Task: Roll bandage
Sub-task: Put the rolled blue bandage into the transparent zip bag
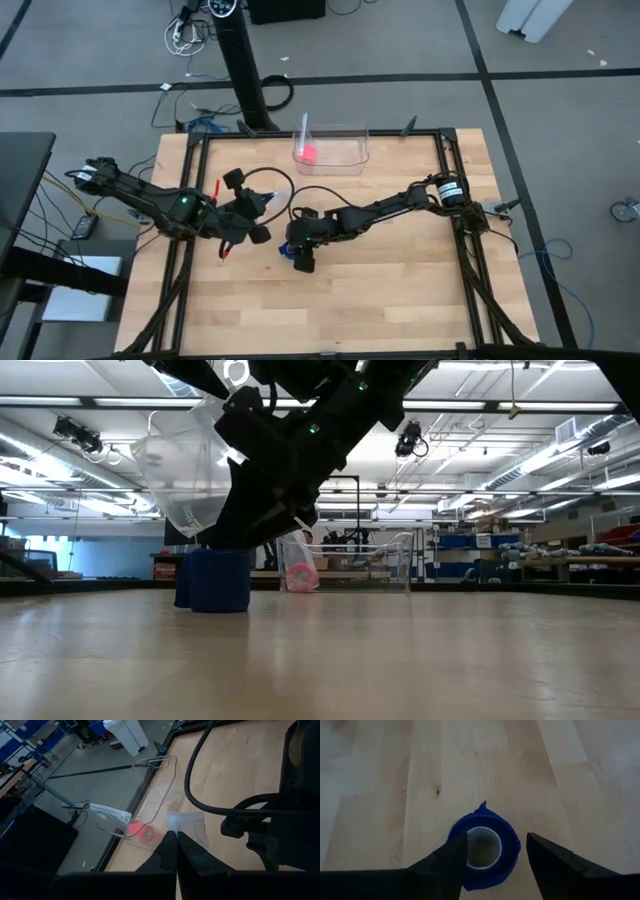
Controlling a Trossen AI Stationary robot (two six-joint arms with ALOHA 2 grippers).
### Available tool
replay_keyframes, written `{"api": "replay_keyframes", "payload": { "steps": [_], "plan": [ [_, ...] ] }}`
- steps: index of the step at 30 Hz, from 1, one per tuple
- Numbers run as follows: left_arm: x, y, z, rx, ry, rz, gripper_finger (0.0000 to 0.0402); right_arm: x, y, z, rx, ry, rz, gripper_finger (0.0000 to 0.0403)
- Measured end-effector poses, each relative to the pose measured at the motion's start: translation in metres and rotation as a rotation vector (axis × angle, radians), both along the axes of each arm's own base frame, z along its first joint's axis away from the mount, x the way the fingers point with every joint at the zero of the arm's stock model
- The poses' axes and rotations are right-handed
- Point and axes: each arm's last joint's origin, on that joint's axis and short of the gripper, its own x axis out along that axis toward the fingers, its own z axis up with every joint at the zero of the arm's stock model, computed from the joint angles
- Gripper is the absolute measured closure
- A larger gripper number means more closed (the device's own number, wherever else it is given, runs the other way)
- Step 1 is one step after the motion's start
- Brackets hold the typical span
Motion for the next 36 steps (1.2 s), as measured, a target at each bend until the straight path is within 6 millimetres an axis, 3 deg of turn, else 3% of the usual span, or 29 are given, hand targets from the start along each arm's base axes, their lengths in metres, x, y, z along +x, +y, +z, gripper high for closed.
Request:
{"api": "replay_keyframes", "payload": {
  "steps": [13, 22, 28, 36],
  "plan": [
    [0.001, 0.0, 0.0, -0.013, -0.004, -0.009, 0.0401, 0.001, -0.008, 0.0, -0.017, -0.001, -0.001, 0.0207],
    [0.001, -0.001, 0.0, -0.025, -0.007, -0.017, 0.0401, -0.003, 0.0, -0.003, -0.013, 0.045, 0.063, 0.0219],
    [0.003, -0.002, -0.008, -0.04, -0.031, -0.022, 0.0401, -0.005, -0.001, -0.004, 0.0, 0.077, 0.077, 0.0265],
    [0.003, -0.005, -0.036, -0.066, -0.041, -0.014, 0.0401, -0.011, 0.005, -0.006, -0.097, 0.129, 0.089, 0.0365]
  ]
}}
